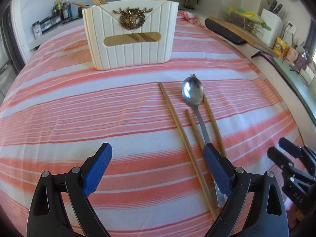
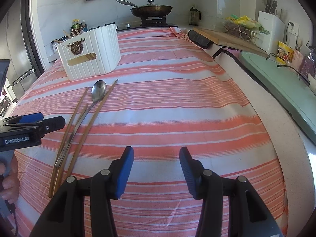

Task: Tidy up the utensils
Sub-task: 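Move both open tools back down to the remaining chopsticks and spoons, then grasp a chopstick with the right tool while the left tool grasps another chopstick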

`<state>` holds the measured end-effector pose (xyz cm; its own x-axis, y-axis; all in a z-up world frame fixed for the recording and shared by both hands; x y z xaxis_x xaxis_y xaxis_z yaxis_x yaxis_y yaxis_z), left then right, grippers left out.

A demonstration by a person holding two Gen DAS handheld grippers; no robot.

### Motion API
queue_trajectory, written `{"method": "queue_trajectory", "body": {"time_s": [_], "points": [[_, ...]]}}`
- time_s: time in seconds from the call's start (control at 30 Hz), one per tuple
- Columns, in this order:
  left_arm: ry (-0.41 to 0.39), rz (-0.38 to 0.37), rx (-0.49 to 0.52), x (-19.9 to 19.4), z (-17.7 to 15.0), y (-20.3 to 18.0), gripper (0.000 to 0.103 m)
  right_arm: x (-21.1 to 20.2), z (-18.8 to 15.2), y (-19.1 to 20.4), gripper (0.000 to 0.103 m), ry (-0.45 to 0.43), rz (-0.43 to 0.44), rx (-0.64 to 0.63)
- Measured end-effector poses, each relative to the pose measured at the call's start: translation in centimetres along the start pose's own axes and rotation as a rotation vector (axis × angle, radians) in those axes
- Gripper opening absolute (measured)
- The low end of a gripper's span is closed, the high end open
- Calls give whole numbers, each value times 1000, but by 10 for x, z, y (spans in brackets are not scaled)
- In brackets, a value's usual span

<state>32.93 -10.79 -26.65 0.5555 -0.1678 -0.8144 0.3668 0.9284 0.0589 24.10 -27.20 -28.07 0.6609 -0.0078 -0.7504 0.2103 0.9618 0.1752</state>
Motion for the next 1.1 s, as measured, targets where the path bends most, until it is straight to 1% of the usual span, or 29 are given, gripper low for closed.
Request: {"method": "queue_trajectory", "body": {"time_s": [0.07,0.1,0.17,0.23,0.3,0.4,0.53,0.57,0.63,0.67,0.7,0.77,0.83,0.93,1.1], "points": [[28,20,10,7,-2,-3,94,0,0,0,49,0,1,0],[38,45,29,9,-4,-5,93,0,0,0,49,2,3,-1],[25,76,67,6,-7,-8,93,-1,0,2,49,2,17,-2],[24,77,75,3,-12,-8,94,-5,0,4,49,1,51,18],[25,66,62,1,-16,-3,93,-6,1,13,49,32,103,32],[26,65,37,-3,-22,6,92,-2,2,39,49,74,176,1],[28,65,19,-7,-26,14,89,15,5,72,49,143,224,-39],[27,66,19,-7,-26,15,88,20,5,78,49,153,218,-53],[25,69,21,-9,-28,15,87,30,3,88,43,170,187,-87],[24,70,24,-9,-28,14,86,31,2,91,37,165,170,-106],[22,68,27,-10,-28,14,84,31,1,94,22,156,145,-132],[17,63,34,-11,-28,12,78,31,0,95,9,159,127,-159],[10,60,41,-13,-27,9,64,29,-1,92,8,162,122,-156],[6,62,54,-15,-27,6,51,26,-1,82,7,149,84,-162],[13,67,47,-16,-28,6,44,21,-1,65,6,137,53,-139]]}}
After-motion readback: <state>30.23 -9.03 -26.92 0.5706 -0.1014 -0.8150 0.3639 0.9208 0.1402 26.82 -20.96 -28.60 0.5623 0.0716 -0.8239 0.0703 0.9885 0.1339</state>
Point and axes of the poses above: each gripper's, at about its wrist camera, not at the fingertips, and x roughly the way its jaws point, y to its left, z to its top, the point moved 4 cm from there along x, roughly the way its jaws point, and after that the axes turned 12 degrees about x, right-handed, at the moved point
